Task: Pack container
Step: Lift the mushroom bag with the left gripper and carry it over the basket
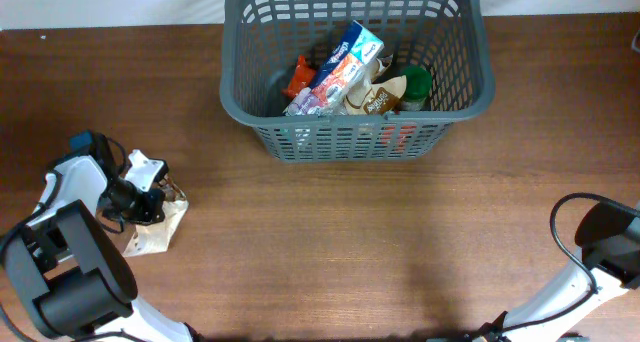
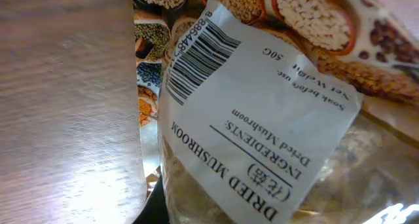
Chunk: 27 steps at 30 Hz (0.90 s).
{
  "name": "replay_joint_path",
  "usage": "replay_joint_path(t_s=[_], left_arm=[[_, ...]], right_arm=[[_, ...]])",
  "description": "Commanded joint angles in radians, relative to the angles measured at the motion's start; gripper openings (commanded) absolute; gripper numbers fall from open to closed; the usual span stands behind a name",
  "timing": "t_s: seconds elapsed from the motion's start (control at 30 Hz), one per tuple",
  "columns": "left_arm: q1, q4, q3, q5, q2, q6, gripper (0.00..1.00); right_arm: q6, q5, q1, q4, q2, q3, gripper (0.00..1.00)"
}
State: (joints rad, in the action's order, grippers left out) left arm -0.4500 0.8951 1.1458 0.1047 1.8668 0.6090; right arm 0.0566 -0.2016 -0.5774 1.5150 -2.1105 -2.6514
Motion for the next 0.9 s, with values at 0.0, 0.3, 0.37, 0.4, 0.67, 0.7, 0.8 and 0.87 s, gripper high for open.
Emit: replay_joint_path(t_s=[0.0,0.3,0.37,0.4,0.67,0.7,0.8,0.87], left_arm=[[0.003,-0.038,0.026,-0.015,0.018,-0.164,0.02],[0.003,0.083,0.335,0.106,0.018,-0.546,0.02],[0.003,0.106,0.465,0.314,0.018,-0.546,0.02],[0.003,0.110,0.507,0.386,0.018,-0.546,0.02],[0.162,0.107,0.942,0.732,0.018,-0.575,0.02],[0.192,0.105,0.975,0.724,0.018,-0.575,0.02],[0.296,0.094,1.075,0.655,0.018,-0.575,0.02],[0.395,0.081,1.142,0.579,0.018,-0.569,0.02]], right_arm=[[0.015,-0.013,0.000,0.000,0.011,0.002,0.99],[0.015,-0.013,0.000,0.000,0.011,0.002,0.99],[0.015,-0.013,0.000,0.000,0.011,0.002,0.99],[0.015,-0.013,0.000,0.000,0.011,0.002,0.99],[0.015,-0.013,0.000,0.000,0.011,0.002,0.99],[0.015,-0.013,0.000,0.000,0.011,0.002,0.99],[0.015,-0.013,0.000,0.000,0.011,0.002,0.99],[0.015,-0.013,0.000,0.000,0.011,0.002,0.99]])
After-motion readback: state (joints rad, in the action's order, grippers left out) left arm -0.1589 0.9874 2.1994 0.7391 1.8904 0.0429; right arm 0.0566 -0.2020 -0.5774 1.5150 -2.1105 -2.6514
